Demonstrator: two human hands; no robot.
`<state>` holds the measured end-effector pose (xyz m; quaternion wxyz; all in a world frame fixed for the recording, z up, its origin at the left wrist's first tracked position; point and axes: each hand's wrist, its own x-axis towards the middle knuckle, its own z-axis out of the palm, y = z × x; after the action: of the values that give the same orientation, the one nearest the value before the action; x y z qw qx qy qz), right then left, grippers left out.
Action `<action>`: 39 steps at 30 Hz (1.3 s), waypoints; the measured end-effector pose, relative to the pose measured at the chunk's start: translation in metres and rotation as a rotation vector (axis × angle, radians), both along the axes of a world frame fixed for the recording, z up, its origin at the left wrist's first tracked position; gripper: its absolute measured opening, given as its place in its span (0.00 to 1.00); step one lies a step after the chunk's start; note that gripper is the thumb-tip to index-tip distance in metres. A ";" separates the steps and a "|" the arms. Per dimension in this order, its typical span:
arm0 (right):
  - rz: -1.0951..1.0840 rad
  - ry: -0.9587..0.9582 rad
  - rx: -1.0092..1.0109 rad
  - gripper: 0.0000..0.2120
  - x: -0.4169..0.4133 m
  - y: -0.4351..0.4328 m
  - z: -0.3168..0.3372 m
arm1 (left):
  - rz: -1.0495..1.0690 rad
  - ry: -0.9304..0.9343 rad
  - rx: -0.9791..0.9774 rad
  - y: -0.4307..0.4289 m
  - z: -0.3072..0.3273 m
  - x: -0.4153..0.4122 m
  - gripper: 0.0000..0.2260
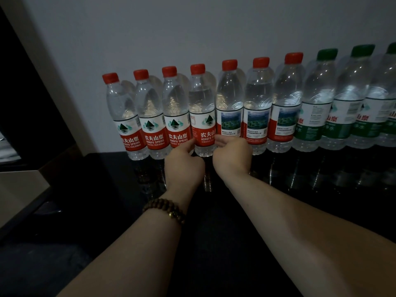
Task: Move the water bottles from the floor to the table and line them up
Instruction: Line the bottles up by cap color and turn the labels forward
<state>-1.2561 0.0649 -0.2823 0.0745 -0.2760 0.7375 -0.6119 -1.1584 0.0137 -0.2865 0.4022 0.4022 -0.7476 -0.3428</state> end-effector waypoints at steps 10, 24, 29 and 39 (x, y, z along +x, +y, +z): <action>0.012 -0.010 0.002 0.21 0.001 0.002 0.001 | -0.025 -0.086 -0.001 -0.002 -0.001 -0.002 0.32; 0.001 0.018 0.023 0.20 0.000 0.000 0.000 | -0.029 -0.137 -0.002 -0.003 -0.001 -0.002 0.34; -0.006 0.026 0.022 0.20 0.000 0.000 0.000 | -0.036 -0.140 -0.007 -0.002 0.000 -0.001 0.35; -0.002 0.027 0.012 0.20 0.000 -0.001 -0.002 | -0.043 -0.105 0.012 -0.002 0.001 -0.001 0.35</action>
<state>-1.2560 0.0636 -0.2839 0.0655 -0.2830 0.7422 -0.6039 -1.1593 0.0121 -0.2856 0.3526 0.4059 -0.7741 -0.3343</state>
